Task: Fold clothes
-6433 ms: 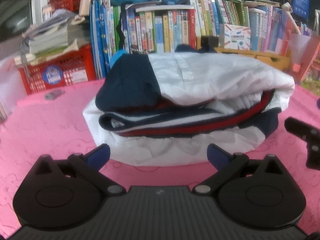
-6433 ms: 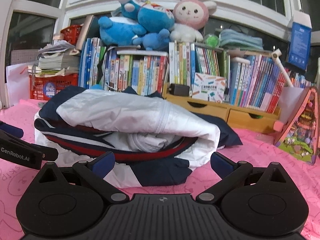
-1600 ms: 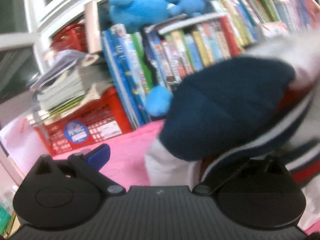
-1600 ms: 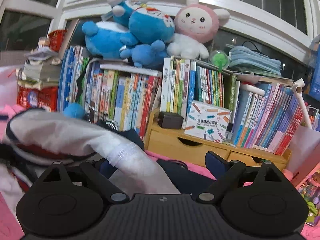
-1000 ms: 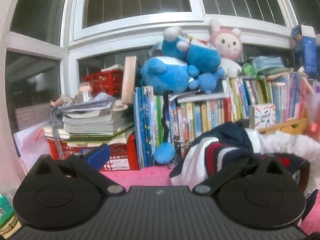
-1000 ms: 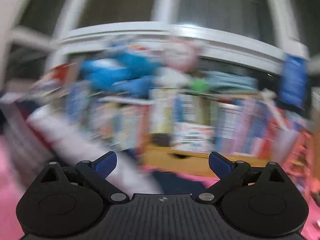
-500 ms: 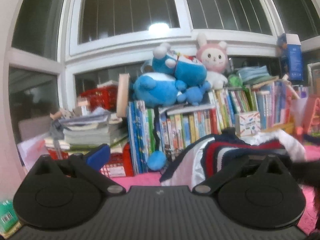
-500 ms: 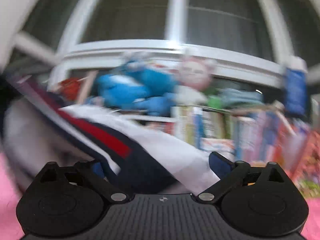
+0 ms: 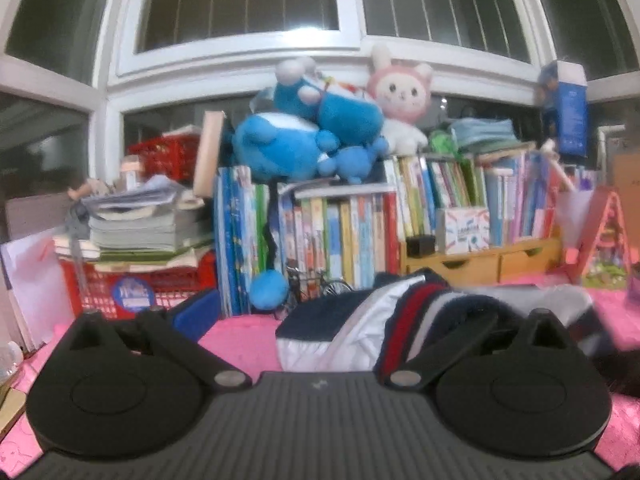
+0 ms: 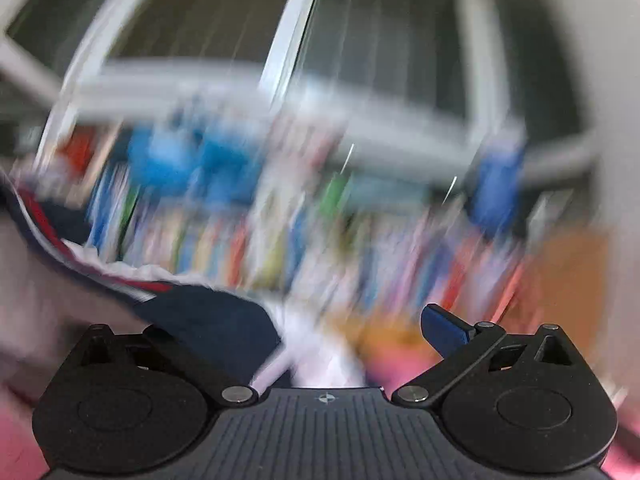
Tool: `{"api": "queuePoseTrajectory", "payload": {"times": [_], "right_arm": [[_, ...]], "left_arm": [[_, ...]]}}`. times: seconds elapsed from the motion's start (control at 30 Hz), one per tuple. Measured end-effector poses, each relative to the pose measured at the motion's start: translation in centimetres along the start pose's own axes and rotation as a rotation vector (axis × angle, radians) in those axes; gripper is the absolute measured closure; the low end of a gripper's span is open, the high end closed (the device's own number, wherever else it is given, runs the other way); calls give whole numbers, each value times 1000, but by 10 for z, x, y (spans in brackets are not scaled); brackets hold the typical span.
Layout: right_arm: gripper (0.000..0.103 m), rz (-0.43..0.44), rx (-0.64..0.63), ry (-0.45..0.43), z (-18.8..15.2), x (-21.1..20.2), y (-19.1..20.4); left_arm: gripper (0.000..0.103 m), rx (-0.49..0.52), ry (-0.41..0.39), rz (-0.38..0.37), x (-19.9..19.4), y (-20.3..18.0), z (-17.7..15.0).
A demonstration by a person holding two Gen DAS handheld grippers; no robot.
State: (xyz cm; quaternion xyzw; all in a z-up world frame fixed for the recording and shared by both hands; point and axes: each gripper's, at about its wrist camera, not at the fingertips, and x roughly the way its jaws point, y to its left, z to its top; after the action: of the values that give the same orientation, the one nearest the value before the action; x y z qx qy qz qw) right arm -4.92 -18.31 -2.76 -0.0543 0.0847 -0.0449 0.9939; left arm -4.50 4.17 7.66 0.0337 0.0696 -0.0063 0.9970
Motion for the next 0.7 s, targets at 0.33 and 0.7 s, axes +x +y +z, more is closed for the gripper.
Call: {"api": "queuePoseTrajectory", "payload": {"times": [0.33,0.7], "right_arm": [[5,-191,60,-124,16,-24,-68],[26,-28,-7,-118,18,-47,-91]], "left_arm": [[0,8,74,90,0,27,-24],[0,193,133,-47,21,-51,-61]]}}
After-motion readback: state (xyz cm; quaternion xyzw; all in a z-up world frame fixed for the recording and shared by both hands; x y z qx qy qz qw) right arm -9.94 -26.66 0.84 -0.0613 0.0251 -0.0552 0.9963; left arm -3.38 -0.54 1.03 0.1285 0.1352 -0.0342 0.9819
